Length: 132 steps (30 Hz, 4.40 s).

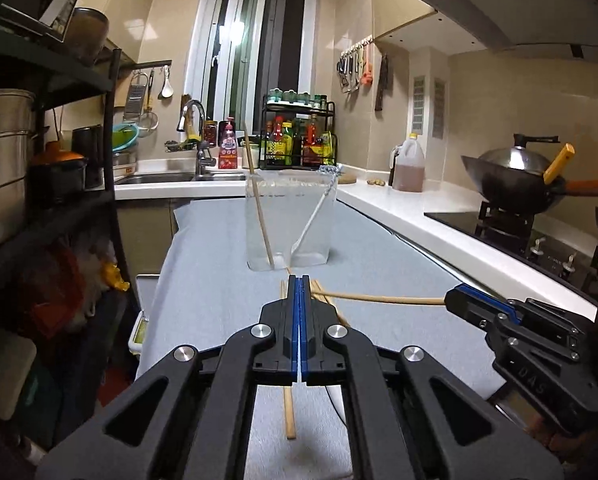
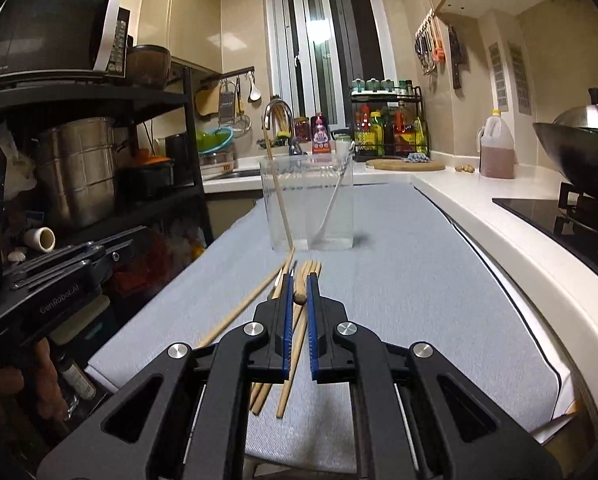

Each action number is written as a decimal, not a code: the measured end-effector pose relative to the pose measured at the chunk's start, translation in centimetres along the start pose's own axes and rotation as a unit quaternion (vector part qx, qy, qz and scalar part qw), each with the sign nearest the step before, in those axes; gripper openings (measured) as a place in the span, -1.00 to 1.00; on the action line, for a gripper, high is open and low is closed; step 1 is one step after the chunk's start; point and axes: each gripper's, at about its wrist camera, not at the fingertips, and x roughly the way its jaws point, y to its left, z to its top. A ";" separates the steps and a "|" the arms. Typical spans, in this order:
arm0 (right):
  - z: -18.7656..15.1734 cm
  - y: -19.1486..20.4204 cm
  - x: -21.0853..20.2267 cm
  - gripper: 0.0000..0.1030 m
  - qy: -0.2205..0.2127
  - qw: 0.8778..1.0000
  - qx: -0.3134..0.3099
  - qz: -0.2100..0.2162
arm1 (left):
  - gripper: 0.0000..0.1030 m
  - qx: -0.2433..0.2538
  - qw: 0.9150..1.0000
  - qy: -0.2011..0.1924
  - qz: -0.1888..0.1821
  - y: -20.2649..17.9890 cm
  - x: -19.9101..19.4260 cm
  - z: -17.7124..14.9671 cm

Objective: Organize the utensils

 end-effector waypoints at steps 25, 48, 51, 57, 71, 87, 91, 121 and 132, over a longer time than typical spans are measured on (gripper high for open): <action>-3.9 -1.9 2.2 -0.86 0.071 0.997 0.014 -0.015 | -0.27 -0.028 0.995 0.095 0.003 1.4 2.9 -9.4; -2.8 -1.2 1.6 -0.86 0.050 0.999 0.009 -0.006 | -0.88 -0.016 1.000 0.007 0.004 1.2 -0.2 -4.3; -1.8 -1.2 1.3 -0.86 0.041 0.999 0.009 -0.005 | -0.88 -0.005 1.000 -0.005 0.002 0.9 -0.6 -2.2; 2.0 -1.3 1.2 -0.87 0.020 1.000 -0.004 -0.012 | -0.88 0.007 1.000 -0.003 0.002 0.7 -0.1 1.1; 10.8 -1.5 4.6 -0.86 0.008 0.999 -0.040 -0.027 | -0.88 0.015 0.999 0.044 0.002 2.5 3.3 8.2; 18.8 -1.5 7.4 -0.87 0.015 0.999 -0.049 -0.007 | -0.88 0.034 0.997 0.060 -0.020 3.5 5.7 15.4; 21.7 -1.4 7.6 -0.87 0.004 0.999 -0.044 0.000 | -0.88 0.054 0.997 0.048 -0.021 3.1 5.7 18.4; 32.2 -1.3 14.2 -0.87 -0.074 0.997 -0.036 -0.012 | -0.88 0.087 0.994 0.049 -0.043 2.4 15.6 25.1; 31.7 -1.0 16.2 -0.87 -0.063 0.997 -0.042 -0.016 | -0.88 0.087 0.994 0.054 -0.037 2.6 16.9 24.8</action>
